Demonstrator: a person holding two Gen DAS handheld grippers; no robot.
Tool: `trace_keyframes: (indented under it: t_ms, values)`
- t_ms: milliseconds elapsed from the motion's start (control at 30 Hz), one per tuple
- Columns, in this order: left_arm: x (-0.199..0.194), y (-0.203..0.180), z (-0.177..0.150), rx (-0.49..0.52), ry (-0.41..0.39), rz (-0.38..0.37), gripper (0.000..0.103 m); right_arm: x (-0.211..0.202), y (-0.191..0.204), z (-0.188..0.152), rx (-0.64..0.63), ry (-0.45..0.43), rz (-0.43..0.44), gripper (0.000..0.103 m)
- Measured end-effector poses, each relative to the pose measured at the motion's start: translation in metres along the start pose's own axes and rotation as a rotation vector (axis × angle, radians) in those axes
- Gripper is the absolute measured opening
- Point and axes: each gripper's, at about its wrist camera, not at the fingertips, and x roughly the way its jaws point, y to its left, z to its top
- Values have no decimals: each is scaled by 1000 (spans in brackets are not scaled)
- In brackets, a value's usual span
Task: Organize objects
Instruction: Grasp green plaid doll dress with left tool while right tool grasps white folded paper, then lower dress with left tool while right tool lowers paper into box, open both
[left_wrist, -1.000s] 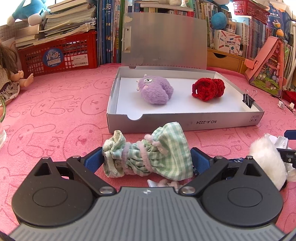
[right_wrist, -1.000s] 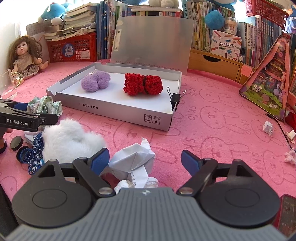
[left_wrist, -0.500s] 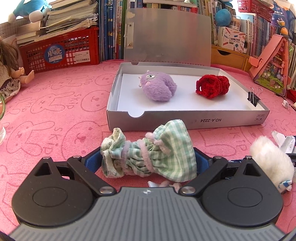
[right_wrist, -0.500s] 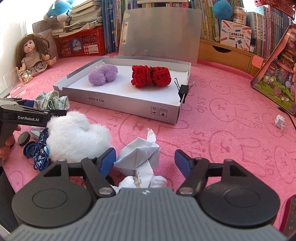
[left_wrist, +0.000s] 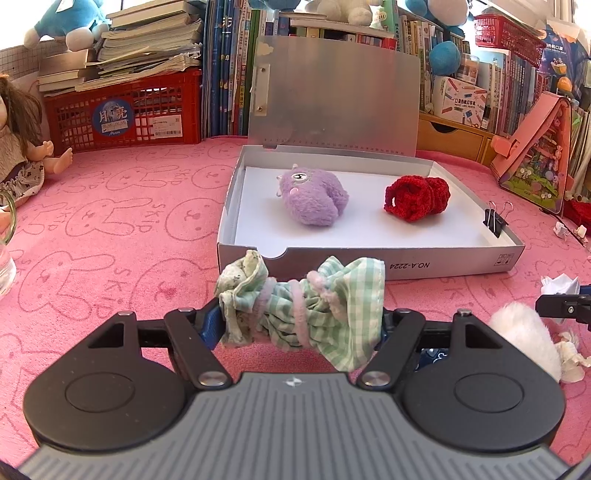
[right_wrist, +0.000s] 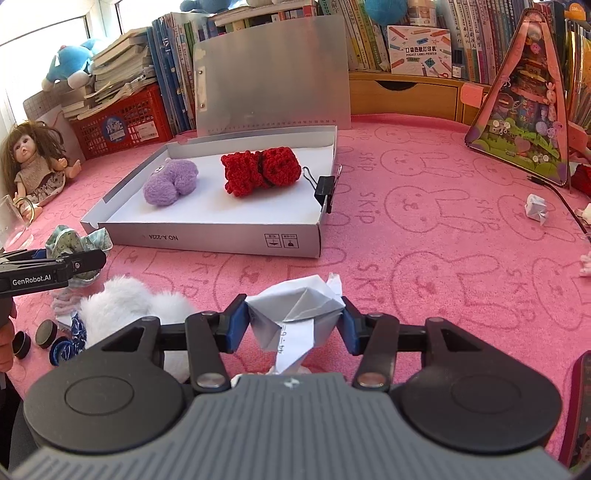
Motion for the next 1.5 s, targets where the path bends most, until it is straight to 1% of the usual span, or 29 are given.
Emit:
trace_keyframes:
  t_ms: [133, 333, 600, 733, 867, 1000, 1167, 1267, 1500]
  values:
    - [-8, 1, 8, -6, -24, -4, 76, -4, 5, 8, 0, -25, 4, 56]
    - [-15, 4, 29, -17, -63, -1, 76, -4, 17, 28, 15, -65, 24, 57]
    - [-3, -3, 54, -30, -93, -30, 76, 16, 30, 55, 39, -92, 35, 57]
    - [18, -9, 67, -46, -57, -59, 76, 33, 36, 71, 44, -91, 40, 57]
    - [46, -15, 73, -46, 12, -74, 76, 55, 39, 81, 44, -57, 35, 58]
    - [75, -15, 77, -57, 75, -56, 76, 78, 37, 87, 57, -15, 28, 58]
    - [108, -14, 83, -67, 131, -36, 76, 105, 31, 97, 89, 21, 17, 58]
    - [122, -16, 89, -49, 134, -16, 76, 117, 30, 104, 93, 31, 1, 59]
    - [151, -15, 109, -58, 143, 15, 76, 135, 34, 126, 97, 23, -15, 60]
